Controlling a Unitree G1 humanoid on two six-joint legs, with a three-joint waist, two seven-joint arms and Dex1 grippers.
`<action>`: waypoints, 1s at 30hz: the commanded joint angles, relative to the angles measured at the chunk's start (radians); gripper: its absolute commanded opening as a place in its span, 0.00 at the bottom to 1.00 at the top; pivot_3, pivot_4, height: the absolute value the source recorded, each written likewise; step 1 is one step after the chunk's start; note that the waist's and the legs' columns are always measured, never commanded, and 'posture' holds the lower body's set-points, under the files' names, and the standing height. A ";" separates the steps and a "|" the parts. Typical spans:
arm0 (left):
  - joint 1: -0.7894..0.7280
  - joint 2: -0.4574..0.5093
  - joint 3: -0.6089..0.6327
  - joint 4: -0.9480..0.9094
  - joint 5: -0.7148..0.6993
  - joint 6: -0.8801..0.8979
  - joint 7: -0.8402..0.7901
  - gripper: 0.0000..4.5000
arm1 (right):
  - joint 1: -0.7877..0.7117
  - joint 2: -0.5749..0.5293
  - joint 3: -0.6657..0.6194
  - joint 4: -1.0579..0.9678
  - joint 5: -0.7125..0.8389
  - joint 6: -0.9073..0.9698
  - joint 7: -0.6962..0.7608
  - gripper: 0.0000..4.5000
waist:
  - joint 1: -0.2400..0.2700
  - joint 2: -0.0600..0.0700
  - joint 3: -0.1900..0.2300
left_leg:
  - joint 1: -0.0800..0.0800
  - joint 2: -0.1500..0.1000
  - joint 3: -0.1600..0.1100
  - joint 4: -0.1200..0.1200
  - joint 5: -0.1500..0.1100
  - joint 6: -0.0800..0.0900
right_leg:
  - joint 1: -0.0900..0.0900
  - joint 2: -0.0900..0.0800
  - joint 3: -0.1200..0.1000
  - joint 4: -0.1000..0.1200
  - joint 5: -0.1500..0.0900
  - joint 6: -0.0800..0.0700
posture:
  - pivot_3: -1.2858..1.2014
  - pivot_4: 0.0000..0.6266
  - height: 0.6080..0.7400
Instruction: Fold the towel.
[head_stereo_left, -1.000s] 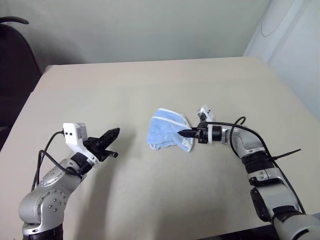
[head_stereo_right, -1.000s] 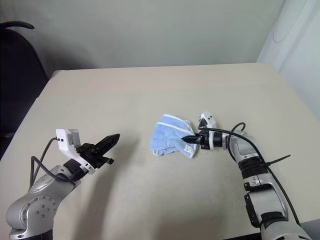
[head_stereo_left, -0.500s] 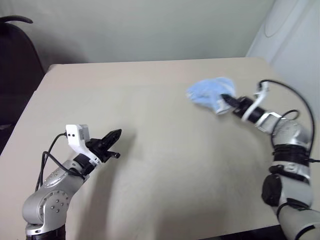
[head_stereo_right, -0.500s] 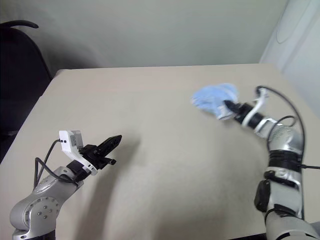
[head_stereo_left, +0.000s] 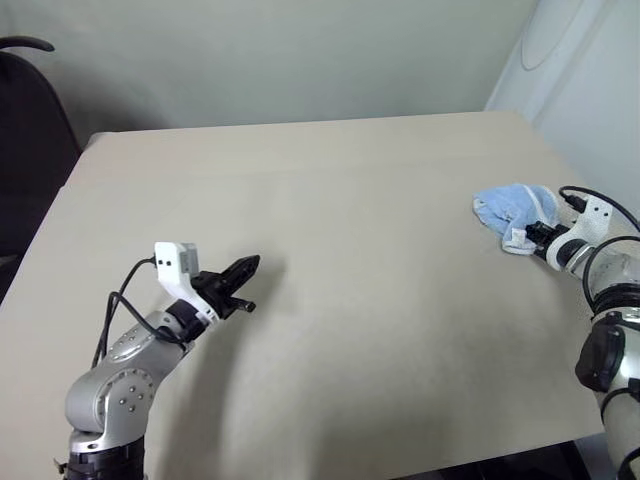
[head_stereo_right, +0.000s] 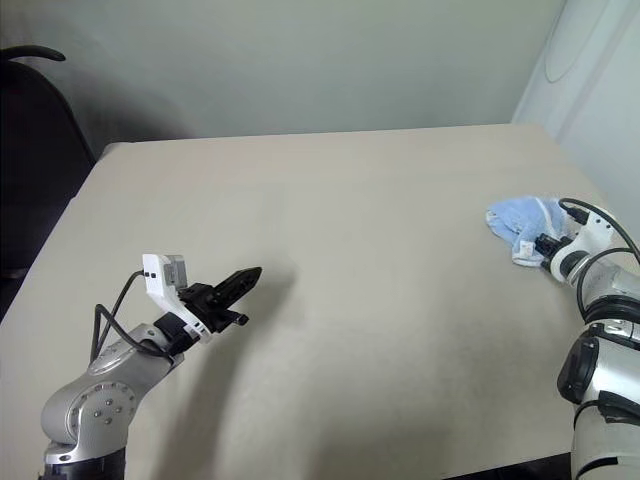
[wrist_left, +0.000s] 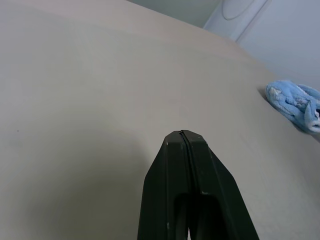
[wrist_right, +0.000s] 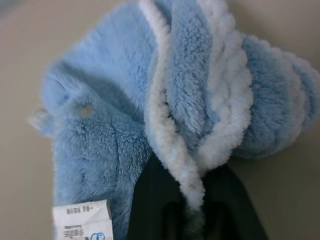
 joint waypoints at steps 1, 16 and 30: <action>0.009 -0.006 0.017 -0.025 -0.006 -0.027 -0.004 0.00 | -0.035 -0.033 0.001 0.011 -0.008 -0.035 0.037 0.41 | 0.000 0.000 0.000 | 0.000 0.000 0.000 0.000 0.000 0.000 | 0.000 0.000 0.000 0.000 0.000 0.000 | 0.52 0.24 1.00; 0.023 -0.019 0.015 -0.013 -0.010 -0.039 -0.014 0.00 | 0.022 -0.089 -0.046 -0.068 -0.018 -0.144 -0.126 0.99 | 0.006 0.000 0.000 | 0.000 0.000 0.000 0.001 -0.003 0.005 | 0.001 0.000 0.000 -0.001 0.000 0.000 | 0.52 0.24 1.00; -0.084 0.031 0.088 0.137 0.160 -0.205 0.011 0.00 | 0.225 0.181 0.340 -0.756 -0.078 -0.266 0.231 0.99 | -0.017 0.001 0.000 | 0.000 0.001 0.000 0.001 -0.003 0.004 | 0.000 0.001 -0.001 -0.002 0.000 0.000 | 0.52 0.24 1.00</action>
